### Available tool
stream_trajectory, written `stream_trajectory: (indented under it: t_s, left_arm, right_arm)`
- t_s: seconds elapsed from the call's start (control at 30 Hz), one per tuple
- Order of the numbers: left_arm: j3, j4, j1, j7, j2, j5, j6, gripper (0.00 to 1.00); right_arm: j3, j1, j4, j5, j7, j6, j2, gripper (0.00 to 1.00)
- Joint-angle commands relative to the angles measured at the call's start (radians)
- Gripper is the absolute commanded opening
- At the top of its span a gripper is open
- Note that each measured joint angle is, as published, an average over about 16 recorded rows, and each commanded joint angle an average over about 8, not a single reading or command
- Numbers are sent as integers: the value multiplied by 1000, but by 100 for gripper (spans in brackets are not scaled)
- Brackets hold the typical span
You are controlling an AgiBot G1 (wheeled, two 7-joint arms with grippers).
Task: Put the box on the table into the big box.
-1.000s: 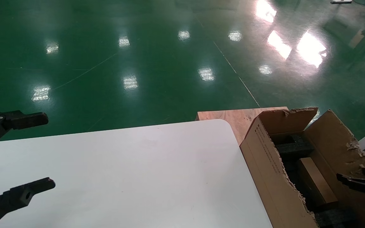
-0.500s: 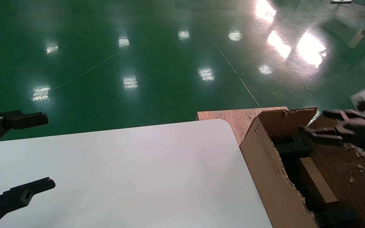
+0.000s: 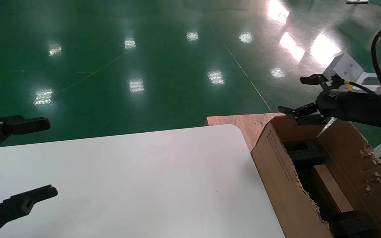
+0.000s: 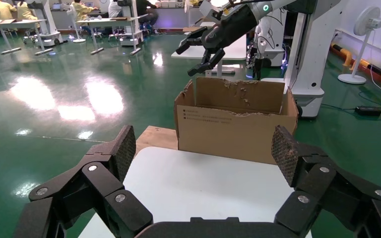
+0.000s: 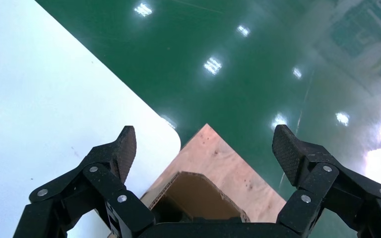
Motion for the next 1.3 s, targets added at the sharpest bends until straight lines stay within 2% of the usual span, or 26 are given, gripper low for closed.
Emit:
stream_trajectory:
  t_s: [0.03, 0.27, 0.4, 1.3]
  left_arm:
    - [0, 0, 0, 0, 0, 0, 0, 100]
    - [0, 0, 0, 0, 0, 0, 0, 100]
    - [0, 0, 0, 0, 0, 0, 0, 100]
    - [0, 0, 0, 0, 0, 0, 0, 100]
  right_arm:
    - [4, -8, 9, -12, -7, 14, -24, 100]
    - [14, -13, -2, -4, 0, -3, -7, 100]
    - [88, -69, -5, -3, 1, -32, -24, 100]
    - [1099, -842, -37, -7, 15, -420, -270, 100]
